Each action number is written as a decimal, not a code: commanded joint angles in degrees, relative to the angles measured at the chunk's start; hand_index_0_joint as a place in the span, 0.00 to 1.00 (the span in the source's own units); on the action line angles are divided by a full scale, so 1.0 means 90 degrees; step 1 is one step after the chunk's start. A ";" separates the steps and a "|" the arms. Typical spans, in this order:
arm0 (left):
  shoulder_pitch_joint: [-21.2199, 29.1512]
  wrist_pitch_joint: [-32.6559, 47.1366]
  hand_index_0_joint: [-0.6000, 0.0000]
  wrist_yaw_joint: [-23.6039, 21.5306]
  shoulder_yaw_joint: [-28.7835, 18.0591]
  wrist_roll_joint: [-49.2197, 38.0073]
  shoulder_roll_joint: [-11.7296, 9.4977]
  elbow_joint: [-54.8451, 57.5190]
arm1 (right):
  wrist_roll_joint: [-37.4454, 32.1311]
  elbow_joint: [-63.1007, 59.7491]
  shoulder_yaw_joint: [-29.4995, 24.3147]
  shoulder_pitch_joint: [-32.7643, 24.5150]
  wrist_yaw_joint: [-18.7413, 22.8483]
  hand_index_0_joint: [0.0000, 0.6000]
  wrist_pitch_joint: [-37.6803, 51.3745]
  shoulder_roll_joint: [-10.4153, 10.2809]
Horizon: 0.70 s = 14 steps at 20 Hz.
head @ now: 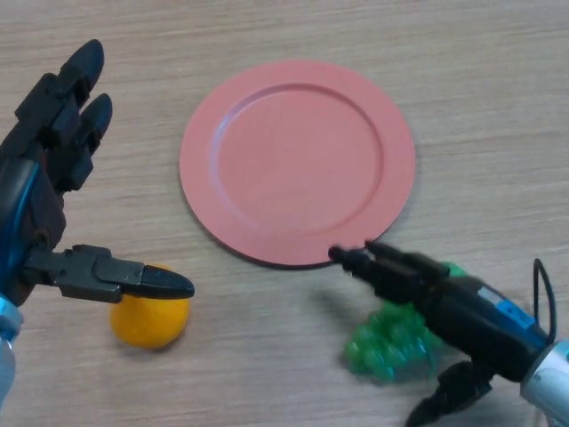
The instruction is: Pick up the green grapes and place it on the plate
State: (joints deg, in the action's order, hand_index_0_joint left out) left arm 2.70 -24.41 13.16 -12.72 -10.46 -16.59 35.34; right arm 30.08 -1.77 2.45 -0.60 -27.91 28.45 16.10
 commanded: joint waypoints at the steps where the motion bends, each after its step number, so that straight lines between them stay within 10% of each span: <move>1: 0.0129 0.0594 1.00 -0.0209 -0.0441 -0.0251 -0.0222 0.0373 | -0.0350 0.0228 -0.0213 -0.0134 0.0276 0.33 0.0648 0.0146; 3: 0.0087 0.0623 1.00 -0.0196 -0.0454 -0.0233 -0.0211 0.0355 | 0.0011 -0.0209 -0.0121 -0.0289 0.0423 0.75 0.0946 0.0163; 5: 0.0080 0.0729 1.00 -0.0171 -0.0478 -0.0196 -0.0212 0.0295 | 0.2136 -0.1462 -0.0134 -0.0910 0.1811 1.00 0.2494 0.0423; 14: -0.0050 0.0922 1.00 -0.0144 -0.0515 -0.0119 -0.0175 0.0262 | 0.1074 -0.0783 -0.0258 -0.0906 0.1879 1.00 0.1515 0.0284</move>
State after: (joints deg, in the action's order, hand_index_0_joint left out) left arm 0.85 -24.38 13.08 -13.95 -10.41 -16.47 34.92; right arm 46.17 -11.44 2.89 -7.20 -14.28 38.63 17.69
